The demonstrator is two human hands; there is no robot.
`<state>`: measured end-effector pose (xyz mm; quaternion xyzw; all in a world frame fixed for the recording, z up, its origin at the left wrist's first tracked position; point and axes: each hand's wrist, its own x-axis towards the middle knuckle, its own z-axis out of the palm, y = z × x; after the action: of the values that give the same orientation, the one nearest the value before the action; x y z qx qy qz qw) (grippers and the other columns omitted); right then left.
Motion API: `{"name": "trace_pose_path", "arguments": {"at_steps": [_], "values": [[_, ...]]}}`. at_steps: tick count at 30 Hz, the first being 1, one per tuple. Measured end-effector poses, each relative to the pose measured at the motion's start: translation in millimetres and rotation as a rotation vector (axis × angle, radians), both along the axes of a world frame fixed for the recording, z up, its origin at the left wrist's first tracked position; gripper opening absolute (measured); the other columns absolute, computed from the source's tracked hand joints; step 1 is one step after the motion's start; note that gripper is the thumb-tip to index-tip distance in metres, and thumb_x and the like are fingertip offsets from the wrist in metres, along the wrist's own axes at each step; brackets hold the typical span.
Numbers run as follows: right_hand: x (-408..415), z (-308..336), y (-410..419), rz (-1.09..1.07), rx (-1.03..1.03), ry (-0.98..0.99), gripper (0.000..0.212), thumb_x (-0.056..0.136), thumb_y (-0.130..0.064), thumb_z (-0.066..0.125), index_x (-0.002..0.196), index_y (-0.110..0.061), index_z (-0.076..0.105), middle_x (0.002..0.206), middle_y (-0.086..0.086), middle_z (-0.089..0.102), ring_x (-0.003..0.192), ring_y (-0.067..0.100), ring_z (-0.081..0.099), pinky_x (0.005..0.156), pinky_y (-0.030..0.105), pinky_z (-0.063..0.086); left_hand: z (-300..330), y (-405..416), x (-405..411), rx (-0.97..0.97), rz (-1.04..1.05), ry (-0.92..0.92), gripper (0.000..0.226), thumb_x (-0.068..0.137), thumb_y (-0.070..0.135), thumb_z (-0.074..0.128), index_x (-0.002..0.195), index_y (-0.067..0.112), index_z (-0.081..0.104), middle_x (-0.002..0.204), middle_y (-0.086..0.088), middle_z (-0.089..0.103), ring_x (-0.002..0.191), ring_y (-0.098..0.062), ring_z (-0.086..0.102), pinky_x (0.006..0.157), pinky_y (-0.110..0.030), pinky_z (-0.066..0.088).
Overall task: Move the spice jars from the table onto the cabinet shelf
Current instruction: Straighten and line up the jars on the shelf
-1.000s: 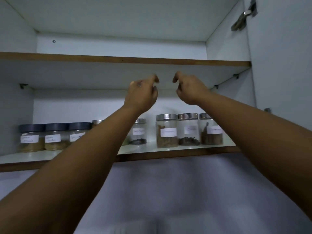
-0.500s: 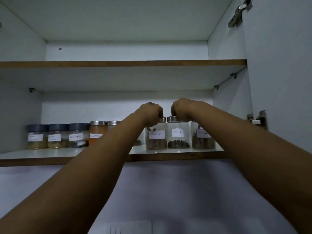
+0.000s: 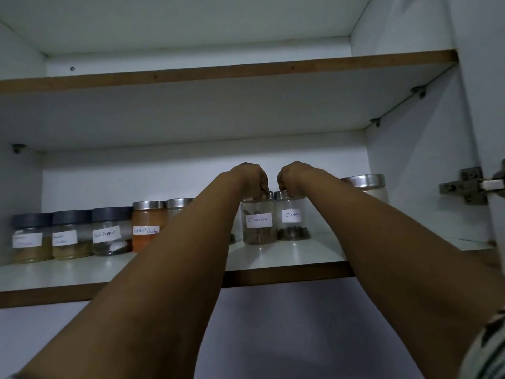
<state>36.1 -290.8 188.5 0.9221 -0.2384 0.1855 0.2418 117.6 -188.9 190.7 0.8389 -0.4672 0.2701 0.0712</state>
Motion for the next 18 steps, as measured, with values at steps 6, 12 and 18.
{"name": "trace_pose_path", "arguments": {"at_steps": [6, 12, 18], "values": [[19, -5, -14, 0.049, 0.001, -0.058, 0.03, 0.097, -0.016, 0.056, 0.126, -0.012, 0.062, 0.128, 0.005, 0.061, 0.117, 0.022, 0.057, 0.094, 0.031, 0.048, -3, -7, 29, -0.048, -0.016, 0.012, 0.026, 0.088, 0.01, 0.066, 0.113, 0.014, 0.071, 0.116, -0.001, 0.069, 0.1, -0.016, 0.061, 0.084, -0.025, 0.046], [30, -16, -24, 0.1, 0.106, -0.142, 0.036, 0.097, -0.005, 0.051, 0.133, -0.009, 0.05, 0.13, 0.013, 0.055, 0.117, 0.027, 0.054, 0.09, 0.033, 0.046, -8, -6, 35, -0.128, -0.066, 0.029, 0.027, 0.087, 0.01, 0.068, 0.113, 0.012, 0.072, 0.116, -0.003, 0.07, 0.108, -0.018, 0.062, 0.092, -0.027, 0.047], [27, -21, -27, 0.22, 0.219, -0.175, 0.035, 0.1, -0.019, 0.051, 0.134, -0.011, 0.046, 0.132, 0.014, 0.053, 0.116, 0.028, 0.052, 0.081, 0.028, 0.038, -15, 4, 38, -0.151, -0.085, -0.027, 0.029, 0.089, 0.01, 0.065, 0.117, 0.01, 0.07, 0.12, -0.005, 0.068, 0.111, -0.019, 0.061, 0.097, -0.027, 0.046]]}}
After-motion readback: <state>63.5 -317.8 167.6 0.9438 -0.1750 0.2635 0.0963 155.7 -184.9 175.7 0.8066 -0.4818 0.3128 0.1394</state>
